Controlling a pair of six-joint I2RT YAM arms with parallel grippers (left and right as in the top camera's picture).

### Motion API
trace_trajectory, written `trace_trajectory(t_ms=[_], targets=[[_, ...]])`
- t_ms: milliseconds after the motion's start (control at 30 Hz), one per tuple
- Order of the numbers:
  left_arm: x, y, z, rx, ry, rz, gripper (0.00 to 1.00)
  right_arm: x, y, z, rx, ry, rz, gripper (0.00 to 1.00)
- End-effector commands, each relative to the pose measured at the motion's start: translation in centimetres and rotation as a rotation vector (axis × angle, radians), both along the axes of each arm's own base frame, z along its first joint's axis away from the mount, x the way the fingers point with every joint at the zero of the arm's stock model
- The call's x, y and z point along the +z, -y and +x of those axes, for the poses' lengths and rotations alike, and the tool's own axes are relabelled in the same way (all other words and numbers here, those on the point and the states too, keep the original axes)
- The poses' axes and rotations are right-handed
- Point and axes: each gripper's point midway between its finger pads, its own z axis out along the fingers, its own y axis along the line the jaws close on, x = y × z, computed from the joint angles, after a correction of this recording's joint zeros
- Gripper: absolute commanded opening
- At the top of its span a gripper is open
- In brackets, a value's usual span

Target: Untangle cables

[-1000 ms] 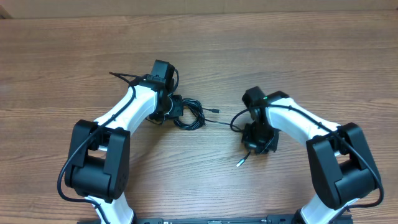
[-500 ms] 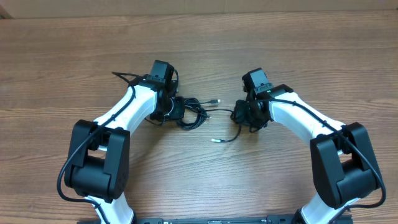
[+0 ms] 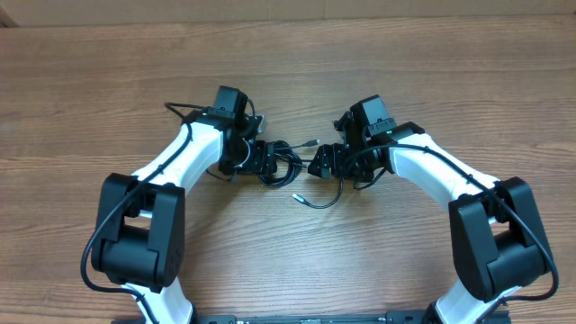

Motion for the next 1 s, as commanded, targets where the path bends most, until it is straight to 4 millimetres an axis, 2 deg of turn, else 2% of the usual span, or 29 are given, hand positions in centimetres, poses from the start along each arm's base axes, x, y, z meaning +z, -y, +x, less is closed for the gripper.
trace_trajectory(t_ms=[0,167,267,400,467,567,633,767,967], targets=[[1.4,-0.8,1.8,0.014,0.039,-0.006,0.69,2.5,-1.9,0.0,0.047,0.015,0.13,0.83],[2.9,-0.5,2.8,0.032,0.047,-0.086,0.67,2.6,-2.2,0.2,0.026,0.011,0.139,0.83],[2.9,-1.2,3.3,0.076,0.048,-0.088,0.62,2.8,-2.9,0.2,0.044,0.03,0.147,0.82],[2.9,-1.7,3.7,0.169,0.021,-0.099,0.42,3.2,-4.6,0.3,0.061,0.061,0.164,0.76],[2.8,-1.6,3.5,0.177,0.013,-0.099,0.38,2.9,-4.8,0.4,0.045,0.069,0.139,0.73],[2.4,-1.2,3.0,0.17,0.002,-0.095,0.38,2.2,-4.6,0.5,0.016,0.085,0.073,0.7],[2.1,-1.2,2.8,0.171,-0.005,-0.089,0.34,2.0,-4.8,0.3,0.023,0.092,0.06,0.7],[1.5,-1.3,2.3,0.171,-0.016,-0.085,0.15,1.8,-5.4,0.1,0.037,0.105,0.059,0.64],[0.8,-2.2,2.2,0.181,-0.008,-0.019,0.13,1.9,-5.5,0.4,0.017,0.113,0.054,0.59]])
